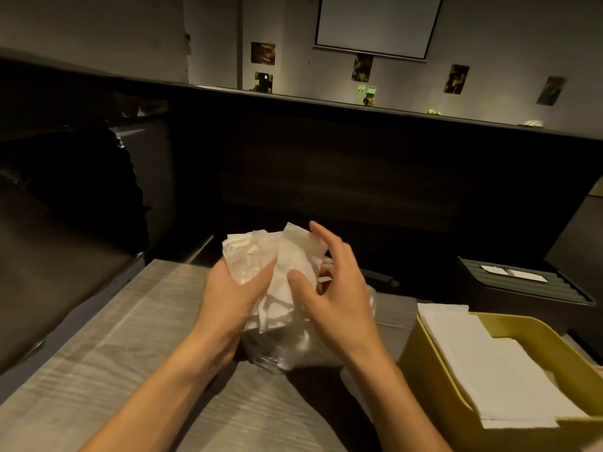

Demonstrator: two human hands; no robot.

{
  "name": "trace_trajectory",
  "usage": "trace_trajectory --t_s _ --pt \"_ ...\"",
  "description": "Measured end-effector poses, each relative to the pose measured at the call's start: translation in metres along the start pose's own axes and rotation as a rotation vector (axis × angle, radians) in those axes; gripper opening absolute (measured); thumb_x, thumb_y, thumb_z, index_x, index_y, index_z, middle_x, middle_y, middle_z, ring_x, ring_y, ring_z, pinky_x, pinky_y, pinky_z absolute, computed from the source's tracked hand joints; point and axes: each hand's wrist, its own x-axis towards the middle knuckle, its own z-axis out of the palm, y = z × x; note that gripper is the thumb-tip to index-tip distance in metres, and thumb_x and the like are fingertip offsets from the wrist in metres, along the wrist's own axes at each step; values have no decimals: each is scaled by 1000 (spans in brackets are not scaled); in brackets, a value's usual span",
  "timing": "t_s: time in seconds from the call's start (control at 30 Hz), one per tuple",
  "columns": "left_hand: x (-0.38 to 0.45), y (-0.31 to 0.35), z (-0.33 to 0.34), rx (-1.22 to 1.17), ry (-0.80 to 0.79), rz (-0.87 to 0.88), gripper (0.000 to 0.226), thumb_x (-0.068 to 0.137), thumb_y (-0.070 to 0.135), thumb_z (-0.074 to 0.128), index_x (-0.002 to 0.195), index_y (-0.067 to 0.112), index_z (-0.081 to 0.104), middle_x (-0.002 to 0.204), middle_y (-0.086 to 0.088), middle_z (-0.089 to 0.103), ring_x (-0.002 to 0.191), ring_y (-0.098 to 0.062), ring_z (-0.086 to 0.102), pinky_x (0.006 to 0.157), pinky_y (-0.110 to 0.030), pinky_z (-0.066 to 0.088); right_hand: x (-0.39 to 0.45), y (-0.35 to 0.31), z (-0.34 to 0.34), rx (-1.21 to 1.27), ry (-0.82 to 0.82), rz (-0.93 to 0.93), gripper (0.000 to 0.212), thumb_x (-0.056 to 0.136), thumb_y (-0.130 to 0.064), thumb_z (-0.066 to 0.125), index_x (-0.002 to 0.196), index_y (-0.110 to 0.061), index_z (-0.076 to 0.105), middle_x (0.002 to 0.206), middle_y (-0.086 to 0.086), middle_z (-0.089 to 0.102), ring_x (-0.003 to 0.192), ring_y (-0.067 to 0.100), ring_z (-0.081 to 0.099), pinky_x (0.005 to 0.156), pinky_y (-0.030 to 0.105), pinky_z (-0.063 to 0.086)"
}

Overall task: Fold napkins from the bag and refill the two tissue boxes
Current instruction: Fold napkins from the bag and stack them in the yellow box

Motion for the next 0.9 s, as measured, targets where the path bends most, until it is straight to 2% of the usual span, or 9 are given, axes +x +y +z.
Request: trace_trajectory --t_s 0.13,0.27,0.33,0.4,0.53,0.6,0.63,0.73,0.9 --pt "-1 1 -2 -28 2 -23 38 89 15 75 126 17 67 107 -1 79 97 -18 77 71 -28 63 1 -1 -4 125 91 87 69 97 -30 72 151 -51 36 134 -29 47 108 -12 59 77 14 56" --pt "-5 2 0 -46 -42 -26 31 87 15 76 117 21 70 105 3 80 96 -14 77 70 -25 62 2 -1 -5 176 197 76 56 99 -19 70 146 -39 50 117 -22 64 105 -9 64 76 12 55" --pt "-5 3 2 -53 -57 -30 27 90 18 74 116 24 69 103 3 80 95 -14 77 70 -26 62 2 -1 -6 227 159 83 59 97 -16 72 147 -38 49 109 -19 69 101 -5 68 75 16 58" --pt "-5 4 2 -80 -76 -52 23 95 25 67 118 25 67 104 2 80 96 -17 77 72 -29 63 0 -2 -3 168 101 76 64 96 -18 74 147 -42 46 106 -27 68 97 -2 69 73 20 59" --pt "-6 4 2 -94 -146 -41 39 87 26 71 125 23 64 110 -1 79 101 -18 76 74 -28 63 -1 3 6 -28 107 77 66 95 -38 73 150 -48 39 126 -33 51 114 -10 54 84 14 54" --pt "-7 3 2 -21 -131 1 50 77 26 77 126 23 65 111 1 78 103 -16 75 78 -29 61 0 7 4 10 97 158 57 93 -44 73 144 -46 48 122 -31 55 112 -11 55 87 18 53" --pt "-7 2 2 -11 -120 6 51 76 26 78 126 23 65 111 1 78 103 -16 75 79 -30 60 1 9 2 44 82 184 43 93 -42 73 133 -44 58 114 -27 64 106 -9 60 85 22 56" --pt "-6 3 2 -75 -109 -33 36 90 28 68 125 22 64 111 -2 78 102 -20 76 79 -32 62 0 10 0 83 76 173 10 96 -35 72 106 -33 73 97 -19 74 92 -2 70 76 26 60" --pt "-4 4 -1 -187 -101 -97 26 100 14 60 126 11 66 114 -11 77 106 -28 75 82 -37 64 2 9 -3 192 149 126 9 101 -28 66 109 -27 70 100 -14 75 94 3 72 77 27 61"
